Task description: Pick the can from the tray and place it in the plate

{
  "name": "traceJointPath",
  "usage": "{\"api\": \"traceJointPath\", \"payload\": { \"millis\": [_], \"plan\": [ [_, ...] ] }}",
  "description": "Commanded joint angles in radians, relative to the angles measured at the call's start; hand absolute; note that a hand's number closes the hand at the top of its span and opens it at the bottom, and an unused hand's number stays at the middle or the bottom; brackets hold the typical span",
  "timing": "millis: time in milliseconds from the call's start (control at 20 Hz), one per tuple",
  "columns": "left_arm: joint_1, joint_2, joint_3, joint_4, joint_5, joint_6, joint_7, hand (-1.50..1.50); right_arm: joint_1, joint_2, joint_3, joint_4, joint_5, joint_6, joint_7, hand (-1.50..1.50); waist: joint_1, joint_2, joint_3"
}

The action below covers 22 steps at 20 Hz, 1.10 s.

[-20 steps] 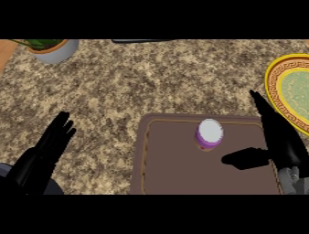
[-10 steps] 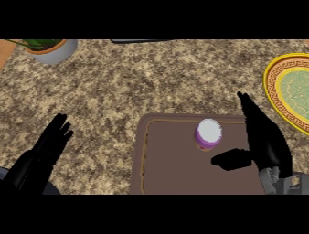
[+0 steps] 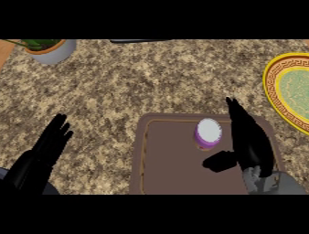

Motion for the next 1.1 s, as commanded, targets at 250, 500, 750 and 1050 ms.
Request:
{"api": "traceJointPath", "payload": {
  "millis": [250,500,750,1050],
  "plan": [
    [-0.004,-0.042,-0.031,0.196,0.015,-0.006,0.010,0.00,-0.013,0.054,0.038,0.111,-0.002,0.059,0.010,1.50,0.006,0.031,-0.066],
    [-0.013,-0.055,-0.047,0.187,0.013,0.013,0.015,0.00,-0.066,0.067,0.052,0.142,0.059,0.072,0.031,1.50,0.002,0.024,-0.066],
    [-0.015,-0.044,-0.035,0.201,0.012,0.017,0.007,0.00,-0.062,0.059,0.057,0.170,0.108,0.039,-0.023,1.50,-0.004,0.023,-0.065],
    [0.027,-0.018,-0.009,0.160,0.027,0.019,0.004,0.00,0.041,0.008,0.286,0.007,0.140,0.070,-0.237,1.50,-0.013,0.012,-0.064]
  ]
}}
